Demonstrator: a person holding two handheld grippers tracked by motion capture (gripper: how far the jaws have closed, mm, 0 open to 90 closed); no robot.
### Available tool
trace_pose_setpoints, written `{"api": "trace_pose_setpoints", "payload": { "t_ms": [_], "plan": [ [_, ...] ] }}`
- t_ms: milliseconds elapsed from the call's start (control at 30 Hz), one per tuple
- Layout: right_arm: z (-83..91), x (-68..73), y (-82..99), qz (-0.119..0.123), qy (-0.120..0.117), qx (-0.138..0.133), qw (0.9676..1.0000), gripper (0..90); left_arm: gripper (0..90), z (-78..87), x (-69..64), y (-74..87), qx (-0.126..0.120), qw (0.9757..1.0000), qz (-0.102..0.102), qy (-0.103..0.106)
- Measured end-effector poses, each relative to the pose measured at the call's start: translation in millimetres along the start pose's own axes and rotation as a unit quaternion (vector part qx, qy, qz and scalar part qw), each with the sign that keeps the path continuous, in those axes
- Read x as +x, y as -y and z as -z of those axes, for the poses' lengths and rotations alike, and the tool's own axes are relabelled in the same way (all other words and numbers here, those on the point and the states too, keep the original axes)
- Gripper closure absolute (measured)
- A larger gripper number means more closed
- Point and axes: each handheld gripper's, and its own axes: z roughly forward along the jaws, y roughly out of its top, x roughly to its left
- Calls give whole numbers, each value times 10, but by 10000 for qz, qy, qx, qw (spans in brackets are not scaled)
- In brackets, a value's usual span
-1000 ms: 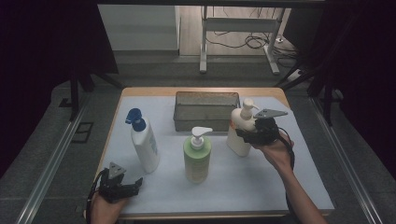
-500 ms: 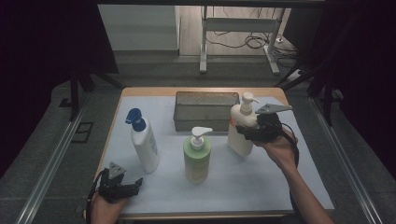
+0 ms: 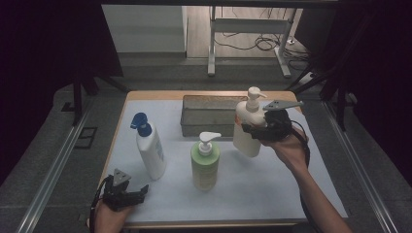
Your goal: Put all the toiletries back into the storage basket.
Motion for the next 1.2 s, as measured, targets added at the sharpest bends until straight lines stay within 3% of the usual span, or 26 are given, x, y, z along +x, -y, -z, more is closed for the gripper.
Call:
{"api": "trace_pose_setpoints", "payload": {
  "t_ms": [700, 1200],
  "plan": [
    [-126, 88, -454, 27, -78, -273, 9996, 374, 124, -3, 2, -2, -10, 10000, 0, 2],
    [-389, 61, -675, -81, -1, -364, 9993, 375, 123, -5, 2, -3, -11, 10000, 4, -2]
  ]
}}
